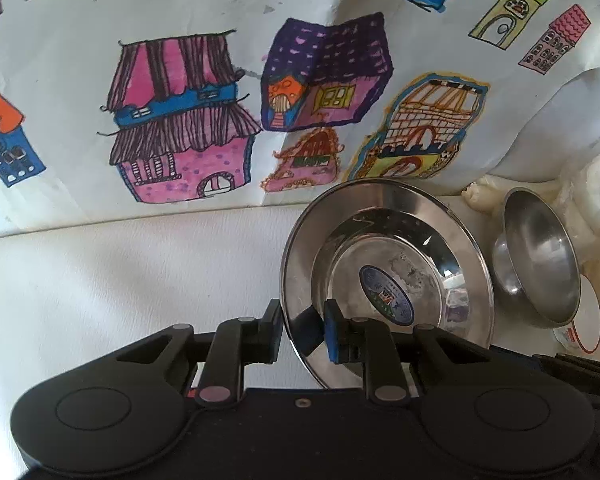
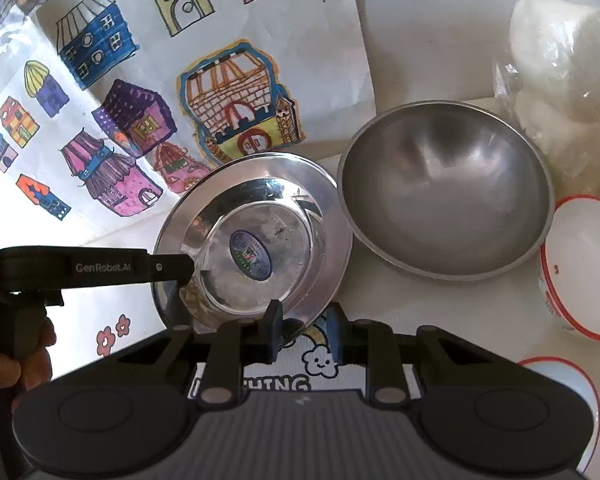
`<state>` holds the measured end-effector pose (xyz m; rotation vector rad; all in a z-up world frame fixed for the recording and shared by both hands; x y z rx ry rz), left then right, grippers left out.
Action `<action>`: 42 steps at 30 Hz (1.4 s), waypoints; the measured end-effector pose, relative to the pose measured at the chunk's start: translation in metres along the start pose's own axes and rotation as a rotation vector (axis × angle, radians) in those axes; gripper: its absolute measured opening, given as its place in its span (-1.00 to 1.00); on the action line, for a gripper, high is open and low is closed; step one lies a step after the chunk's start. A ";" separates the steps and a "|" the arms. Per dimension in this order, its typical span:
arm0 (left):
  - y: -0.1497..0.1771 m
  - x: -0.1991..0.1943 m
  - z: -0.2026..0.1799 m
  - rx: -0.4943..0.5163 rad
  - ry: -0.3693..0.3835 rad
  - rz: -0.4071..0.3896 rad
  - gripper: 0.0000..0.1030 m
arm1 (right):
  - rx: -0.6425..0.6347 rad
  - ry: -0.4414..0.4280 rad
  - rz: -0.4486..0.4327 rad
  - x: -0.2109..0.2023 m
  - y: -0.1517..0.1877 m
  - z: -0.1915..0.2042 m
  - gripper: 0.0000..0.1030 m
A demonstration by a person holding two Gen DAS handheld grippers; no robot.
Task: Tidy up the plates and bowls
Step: 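Lift the labelled plate with both grippers and lower it onto the plate stack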
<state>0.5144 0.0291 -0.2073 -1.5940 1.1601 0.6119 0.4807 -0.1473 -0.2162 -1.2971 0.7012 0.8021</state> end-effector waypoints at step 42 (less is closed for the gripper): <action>0.101 -0.113 -0.068 0.003 0.095 -0.061 -0.55 | -0.177 -0.017 -0.060 -0.138 0.064 -0.022 -0.54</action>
Point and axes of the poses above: each gripper's, at about its wrist camera, not at the fingertips, and x roughly the way its jaws point, z to its left, y to its underside, the point moved 6 cm from there along x, roughly the way its jaws point, and after that the axes turned 8 degrees about y, right-handed, at the moved point
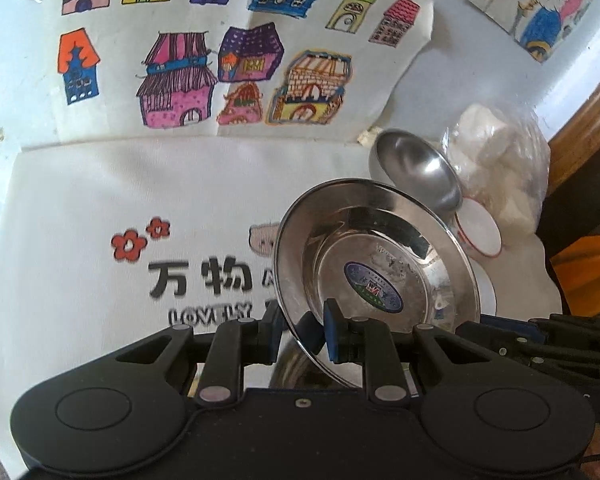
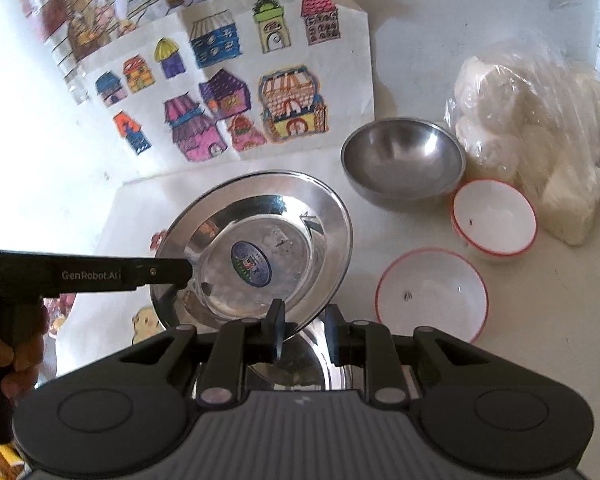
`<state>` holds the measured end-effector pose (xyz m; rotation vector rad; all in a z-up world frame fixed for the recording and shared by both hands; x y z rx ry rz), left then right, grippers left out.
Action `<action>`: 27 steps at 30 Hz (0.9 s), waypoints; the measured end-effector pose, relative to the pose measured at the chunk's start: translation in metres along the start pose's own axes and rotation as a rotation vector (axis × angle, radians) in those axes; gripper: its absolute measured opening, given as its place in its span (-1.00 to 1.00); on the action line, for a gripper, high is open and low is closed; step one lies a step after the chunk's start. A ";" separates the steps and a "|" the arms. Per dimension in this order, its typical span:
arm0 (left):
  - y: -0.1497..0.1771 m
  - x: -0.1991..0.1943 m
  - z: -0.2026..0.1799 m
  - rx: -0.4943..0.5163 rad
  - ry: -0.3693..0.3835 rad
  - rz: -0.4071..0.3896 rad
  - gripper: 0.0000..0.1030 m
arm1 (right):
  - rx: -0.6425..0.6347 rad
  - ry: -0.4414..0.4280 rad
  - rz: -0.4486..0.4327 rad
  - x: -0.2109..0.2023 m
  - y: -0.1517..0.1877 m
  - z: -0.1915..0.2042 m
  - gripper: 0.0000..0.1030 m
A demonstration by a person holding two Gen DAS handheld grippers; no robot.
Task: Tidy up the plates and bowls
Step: 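Lift the labelled plate with both grippers and lower it onto the plate stack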
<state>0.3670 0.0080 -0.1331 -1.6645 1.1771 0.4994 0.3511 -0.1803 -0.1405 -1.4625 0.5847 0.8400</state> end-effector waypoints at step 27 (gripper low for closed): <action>0.048 -0.010 -0.006 0.002 -0.036 0.094 -0.65 | -0.126 -0.090 0.094 -0.003 0.060 0.035 -0.76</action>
Point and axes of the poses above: each gripper's, at about its wrist camera, not at the fingertips, and x roughly the way its jaws point, z to its left, y to its underside, the point moved 6 cm from there along x, roughly the way its jaws point, and after that the axes turned 8 degrees about y, right-handed, at the moved point
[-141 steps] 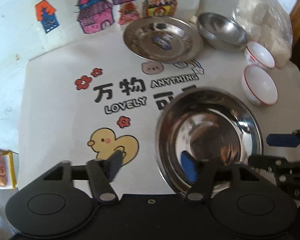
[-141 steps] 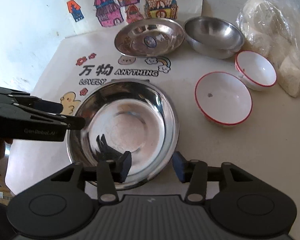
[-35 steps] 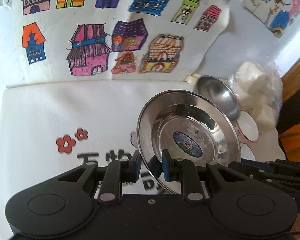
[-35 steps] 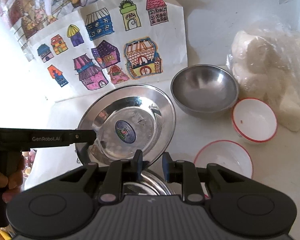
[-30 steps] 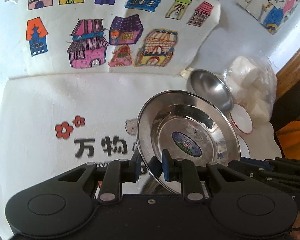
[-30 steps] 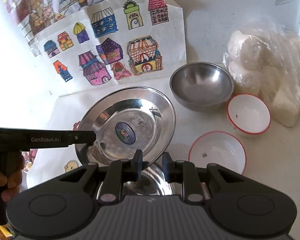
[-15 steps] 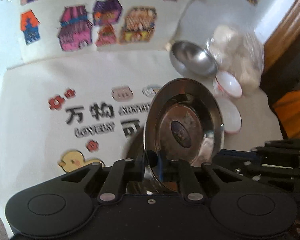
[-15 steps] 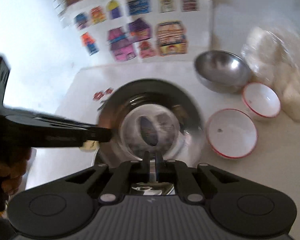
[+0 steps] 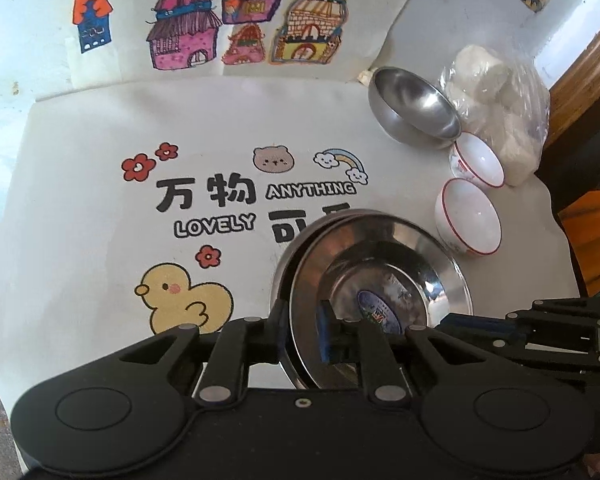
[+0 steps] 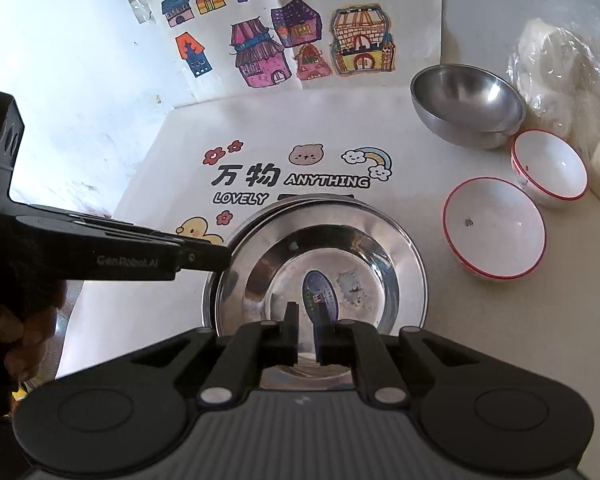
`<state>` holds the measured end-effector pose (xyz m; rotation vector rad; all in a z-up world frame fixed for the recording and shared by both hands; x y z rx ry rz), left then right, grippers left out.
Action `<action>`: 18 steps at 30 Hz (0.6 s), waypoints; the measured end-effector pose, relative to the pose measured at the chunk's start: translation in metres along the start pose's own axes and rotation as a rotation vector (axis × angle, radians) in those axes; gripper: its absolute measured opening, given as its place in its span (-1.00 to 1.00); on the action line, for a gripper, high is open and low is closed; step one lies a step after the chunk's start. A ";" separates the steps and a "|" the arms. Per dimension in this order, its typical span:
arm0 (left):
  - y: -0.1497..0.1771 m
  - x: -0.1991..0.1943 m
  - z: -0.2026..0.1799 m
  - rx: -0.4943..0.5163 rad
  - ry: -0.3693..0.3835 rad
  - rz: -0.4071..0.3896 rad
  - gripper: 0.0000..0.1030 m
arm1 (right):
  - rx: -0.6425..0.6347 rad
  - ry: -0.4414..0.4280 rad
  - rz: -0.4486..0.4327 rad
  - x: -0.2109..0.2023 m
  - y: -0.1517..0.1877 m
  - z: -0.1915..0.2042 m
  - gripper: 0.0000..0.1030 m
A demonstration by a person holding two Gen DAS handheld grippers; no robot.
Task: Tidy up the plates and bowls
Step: 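Lift the labelled plate with both grippers and lower it onto the plate stack, then open both grippers and withdraw from the plate stack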
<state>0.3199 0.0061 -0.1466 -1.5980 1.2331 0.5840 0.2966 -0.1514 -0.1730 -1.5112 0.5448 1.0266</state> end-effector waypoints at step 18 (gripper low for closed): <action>-0.018 -0.012 -0.005 0.016 -0.025 -0.063 0.81 | 0.107 0.059 -0.075 -0.017 -0.006 -0.024 0.72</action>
Point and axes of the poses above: each gripper's, at about its wrist camera, not at the fingertips, and x roughly the way its jaws point, z to its left, y to its underside, the point moved 6 cm from there along x, roughly the way its jaws point, and after that the axes turned 8 degrees about y, right-handed, at the moved point
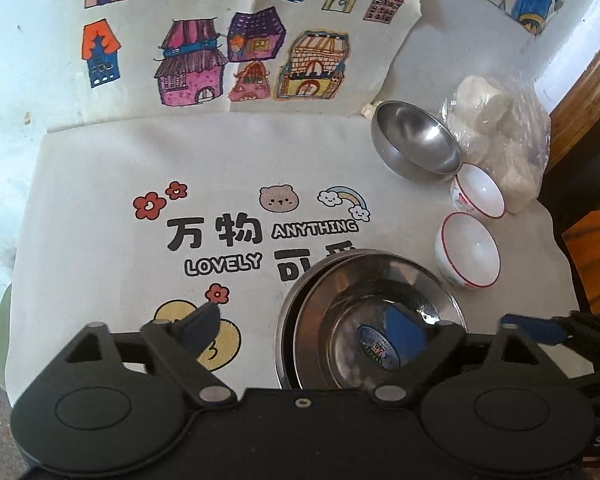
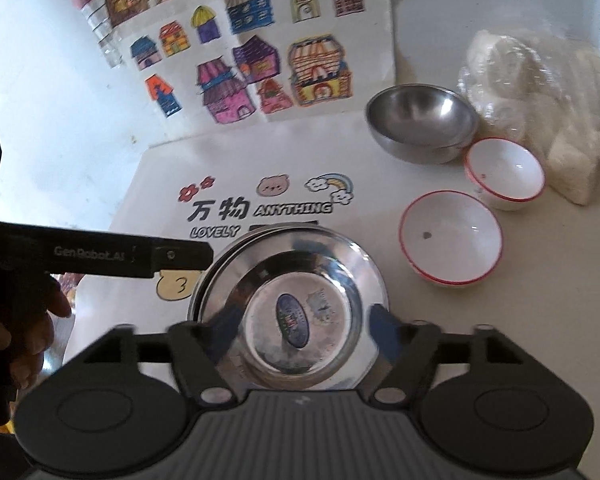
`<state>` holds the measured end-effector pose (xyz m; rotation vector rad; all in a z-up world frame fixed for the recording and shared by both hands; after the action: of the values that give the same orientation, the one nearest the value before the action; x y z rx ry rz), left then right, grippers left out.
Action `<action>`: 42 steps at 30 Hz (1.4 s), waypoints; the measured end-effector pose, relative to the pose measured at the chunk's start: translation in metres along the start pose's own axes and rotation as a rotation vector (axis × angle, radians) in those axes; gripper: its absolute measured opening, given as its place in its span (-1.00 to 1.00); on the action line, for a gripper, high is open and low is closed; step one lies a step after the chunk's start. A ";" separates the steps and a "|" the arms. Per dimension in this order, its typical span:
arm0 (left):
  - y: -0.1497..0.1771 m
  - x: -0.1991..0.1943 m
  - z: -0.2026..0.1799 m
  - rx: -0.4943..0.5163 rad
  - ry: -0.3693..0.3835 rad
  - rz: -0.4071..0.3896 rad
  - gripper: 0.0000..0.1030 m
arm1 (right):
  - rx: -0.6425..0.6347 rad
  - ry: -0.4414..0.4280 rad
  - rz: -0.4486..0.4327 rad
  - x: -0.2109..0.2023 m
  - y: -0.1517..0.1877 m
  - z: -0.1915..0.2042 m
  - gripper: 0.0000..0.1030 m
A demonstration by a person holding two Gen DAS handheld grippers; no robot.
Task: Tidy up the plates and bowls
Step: 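Open both grippers and withdraw from the plate stack, then move both grippers to the steel bowl's rim and close them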
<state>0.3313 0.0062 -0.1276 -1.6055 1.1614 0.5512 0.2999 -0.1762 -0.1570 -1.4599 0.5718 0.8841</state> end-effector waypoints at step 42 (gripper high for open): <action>-0.102 0.076 -0.055 0.032 -0.087 -0.044 0.99 | 0.170 0.076 -0.111 -0.002 -0.055 -0.132 0.99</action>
<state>0.4434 -0.0753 -0.1211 -1.5613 1.0628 0.5660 0.3659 -0.3004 -0.1316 -1.3616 0.6011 0.6788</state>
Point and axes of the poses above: each gripper's, at about its wrist camera, not at the fingertips, and x roughly the way its jaws point, z to its left, y to its underside, the point moved 6 cm from there along x, roughly the way its jaws point, and after that the axes turned 8 degrees about y, right-handed, at the moved point
